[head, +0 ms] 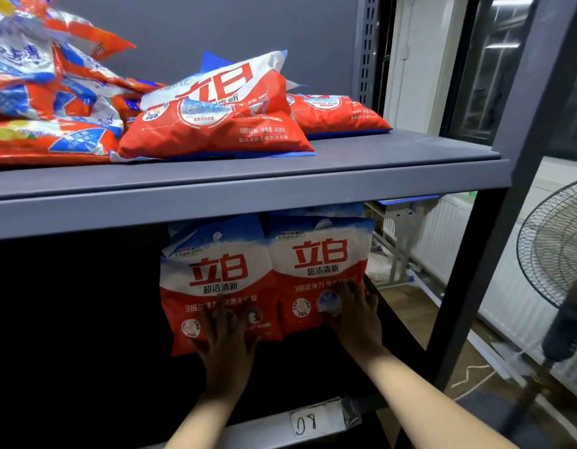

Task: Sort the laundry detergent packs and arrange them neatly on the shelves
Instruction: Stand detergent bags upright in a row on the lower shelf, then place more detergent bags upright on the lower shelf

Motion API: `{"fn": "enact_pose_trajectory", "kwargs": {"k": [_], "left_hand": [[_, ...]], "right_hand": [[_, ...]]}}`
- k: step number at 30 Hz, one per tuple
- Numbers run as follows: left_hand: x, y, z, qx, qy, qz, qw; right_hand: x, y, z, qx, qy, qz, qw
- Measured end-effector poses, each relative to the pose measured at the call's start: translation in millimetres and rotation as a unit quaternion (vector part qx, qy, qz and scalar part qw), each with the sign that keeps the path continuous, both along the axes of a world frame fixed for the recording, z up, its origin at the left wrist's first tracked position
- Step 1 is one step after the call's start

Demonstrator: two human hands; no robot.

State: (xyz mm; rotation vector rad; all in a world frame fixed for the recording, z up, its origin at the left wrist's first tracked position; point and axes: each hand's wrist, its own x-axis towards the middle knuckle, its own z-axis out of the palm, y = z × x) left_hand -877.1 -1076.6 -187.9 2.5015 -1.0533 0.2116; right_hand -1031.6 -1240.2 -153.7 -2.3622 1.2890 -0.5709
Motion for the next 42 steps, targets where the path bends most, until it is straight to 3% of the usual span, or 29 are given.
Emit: {"fn": "enact_pose_trajectory", "kwargs": {"k": [12, 17, 22, 26, 35, 39, 42], "left_hand": [[-14.3, 23.4, 62.8, 0.019, 0.124, -0.031, 0.992], [-36.9, 37.3, 103.0, 0.058, 0.059, 0.009, 0.997], [-70.6, 69.8, 134.3, 0.034, 0.046, 0.016, 0.998], [-100.4, 98.3, 166.8, -0.013, -0.047, -0.001, 0.999], [-138.4, 133.0, 297.5, -0.185, -0.111, -0.001, 0.976], [-118.7, 123.2, 341.2, -0.275, -0.096, 0.007, 0.957], [-95.3, 106.6, 353.3, -0.285, -0.065, 0.025, 0.956]], "right_hand": [[-29.8, 19.8, 36.7, 0.076, 0.090, 0.120, 0.986], [-45.6, 36.1, 72.4, 0.024, 0.132, 0.140, 0.981], [-76.9, 62.5, 111.2, -0.013, 0.137, 0.180, 0.974], [-102.1, 87.9, 148.9, -0.084, 0.076, 0.227, 0.967], [-130.4, 129.7, 253.1, -0.108, -0.164, 0.283, 0.939], [-124.5, 131.3, 293.4, -0.108, -0.266, 0.261, 0.922], [-108.6, 119.4, 313.0, -0.117, -0.278, 0.228, 0.926]]}}
